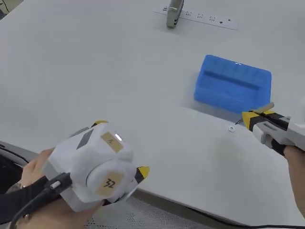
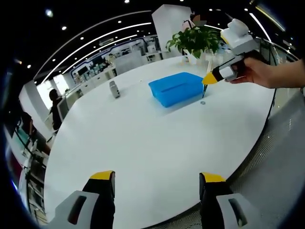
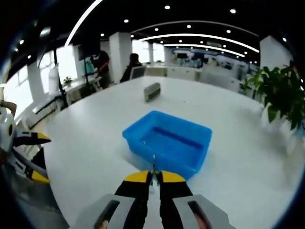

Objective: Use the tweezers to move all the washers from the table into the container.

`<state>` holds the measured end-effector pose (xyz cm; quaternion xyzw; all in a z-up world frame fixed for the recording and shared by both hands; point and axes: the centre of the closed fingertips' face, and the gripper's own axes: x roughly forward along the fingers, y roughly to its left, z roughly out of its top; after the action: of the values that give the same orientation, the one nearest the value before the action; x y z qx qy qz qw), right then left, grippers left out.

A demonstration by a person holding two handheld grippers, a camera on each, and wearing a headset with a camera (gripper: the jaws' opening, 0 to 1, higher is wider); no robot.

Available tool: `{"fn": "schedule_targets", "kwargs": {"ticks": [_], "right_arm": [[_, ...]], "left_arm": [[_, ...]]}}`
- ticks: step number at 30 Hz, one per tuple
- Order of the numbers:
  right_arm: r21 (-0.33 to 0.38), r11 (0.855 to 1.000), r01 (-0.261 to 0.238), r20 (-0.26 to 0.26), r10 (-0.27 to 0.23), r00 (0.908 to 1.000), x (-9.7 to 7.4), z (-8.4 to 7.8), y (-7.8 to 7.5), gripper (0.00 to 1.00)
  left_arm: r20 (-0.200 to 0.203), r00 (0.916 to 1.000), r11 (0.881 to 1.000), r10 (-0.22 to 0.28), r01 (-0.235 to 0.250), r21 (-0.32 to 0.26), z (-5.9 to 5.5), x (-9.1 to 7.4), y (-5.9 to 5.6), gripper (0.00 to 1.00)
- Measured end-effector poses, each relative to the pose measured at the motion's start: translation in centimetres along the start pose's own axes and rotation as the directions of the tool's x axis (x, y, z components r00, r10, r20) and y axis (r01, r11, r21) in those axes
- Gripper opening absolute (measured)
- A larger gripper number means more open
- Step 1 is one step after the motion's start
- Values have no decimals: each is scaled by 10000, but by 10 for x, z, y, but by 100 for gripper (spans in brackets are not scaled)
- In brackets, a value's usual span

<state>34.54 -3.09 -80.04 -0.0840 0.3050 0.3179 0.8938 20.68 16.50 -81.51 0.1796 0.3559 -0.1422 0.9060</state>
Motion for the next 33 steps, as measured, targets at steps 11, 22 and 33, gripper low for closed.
{"fn": "schedule_targets", "kwargs": {"ticks": [11,22,33], "right_arm": [[-73,10000,21,-371,-23,9993,7,-11,0,4],[-588,9981,174,-359,-195,9992,10,-14,-1,4],[-249,9994,234,-309,-242,9992,14,-15,-8,2]], "left_arm": [[5,10000,10000,-2,2,9,0,0,0,73],[104,9999,10000,-4,4,22,1,-1,0,72],[286,9994,9998,172,-173,37,4,-3,3,71]]}}
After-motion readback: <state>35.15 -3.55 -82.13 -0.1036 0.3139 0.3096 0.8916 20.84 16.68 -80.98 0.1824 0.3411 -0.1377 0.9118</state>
